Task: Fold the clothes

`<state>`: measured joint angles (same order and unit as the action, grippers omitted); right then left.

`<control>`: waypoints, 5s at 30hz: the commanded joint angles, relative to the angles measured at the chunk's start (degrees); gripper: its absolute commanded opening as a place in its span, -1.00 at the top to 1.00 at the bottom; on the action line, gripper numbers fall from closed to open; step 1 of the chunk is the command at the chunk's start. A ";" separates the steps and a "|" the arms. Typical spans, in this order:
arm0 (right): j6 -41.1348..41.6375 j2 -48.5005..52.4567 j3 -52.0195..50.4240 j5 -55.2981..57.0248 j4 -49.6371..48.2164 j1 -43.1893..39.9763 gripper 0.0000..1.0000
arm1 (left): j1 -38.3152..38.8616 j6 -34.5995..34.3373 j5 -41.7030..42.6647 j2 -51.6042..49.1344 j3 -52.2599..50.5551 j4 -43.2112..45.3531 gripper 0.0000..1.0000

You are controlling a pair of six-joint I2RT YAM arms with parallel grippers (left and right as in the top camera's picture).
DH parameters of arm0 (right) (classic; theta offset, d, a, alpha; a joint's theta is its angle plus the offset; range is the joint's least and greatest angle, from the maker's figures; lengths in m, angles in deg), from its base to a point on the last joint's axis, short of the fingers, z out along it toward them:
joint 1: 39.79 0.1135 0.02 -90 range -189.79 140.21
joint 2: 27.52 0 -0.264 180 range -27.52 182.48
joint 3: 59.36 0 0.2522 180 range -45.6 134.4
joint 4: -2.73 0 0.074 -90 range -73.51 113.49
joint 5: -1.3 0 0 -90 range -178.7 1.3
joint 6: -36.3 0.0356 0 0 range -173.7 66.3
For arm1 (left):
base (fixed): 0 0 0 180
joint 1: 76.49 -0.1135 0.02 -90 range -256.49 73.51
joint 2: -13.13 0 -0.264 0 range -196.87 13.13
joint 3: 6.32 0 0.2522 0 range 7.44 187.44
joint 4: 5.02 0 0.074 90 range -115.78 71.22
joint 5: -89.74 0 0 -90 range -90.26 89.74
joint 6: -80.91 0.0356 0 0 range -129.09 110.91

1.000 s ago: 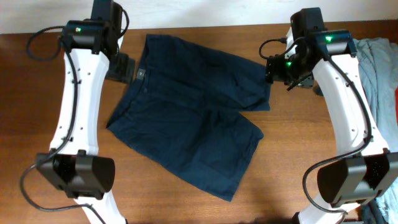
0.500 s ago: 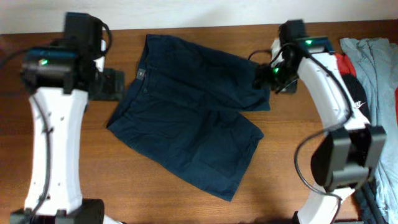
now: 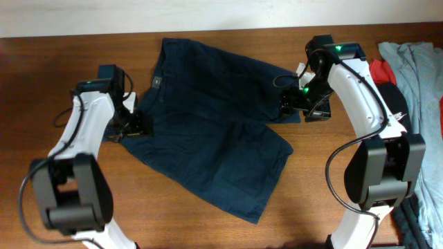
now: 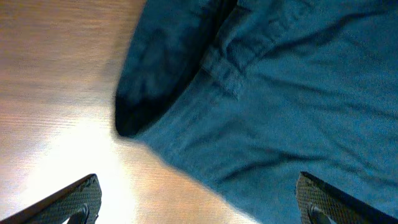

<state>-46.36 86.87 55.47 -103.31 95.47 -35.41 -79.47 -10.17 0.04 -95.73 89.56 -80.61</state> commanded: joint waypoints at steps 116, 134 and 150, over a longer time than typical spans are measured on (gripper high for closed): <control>-0.11 14.56 0.81 -23.43 -31.87 -8.55 -0.08 | -10.95 -0.66 -4.17 -13.60 -0.44 -11.74 0.91; 10.99 17.27 0.72 -11.67 -38.10 -3.10 0.20 | -10.95 -0.66 -4.17 -13.60 -0.44 -11.93 0.90; -4.66 15.21 0.85 -26.95 -38.95 4.92 0.92 | -10.95 -0.66 -4.17 -13.60 -0.44 -12.11 0.90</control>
<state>-41.27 103.90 55.74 -123.27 54.36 -32.94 -90.38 -10.28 -3.70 -108.60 89.43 -92.93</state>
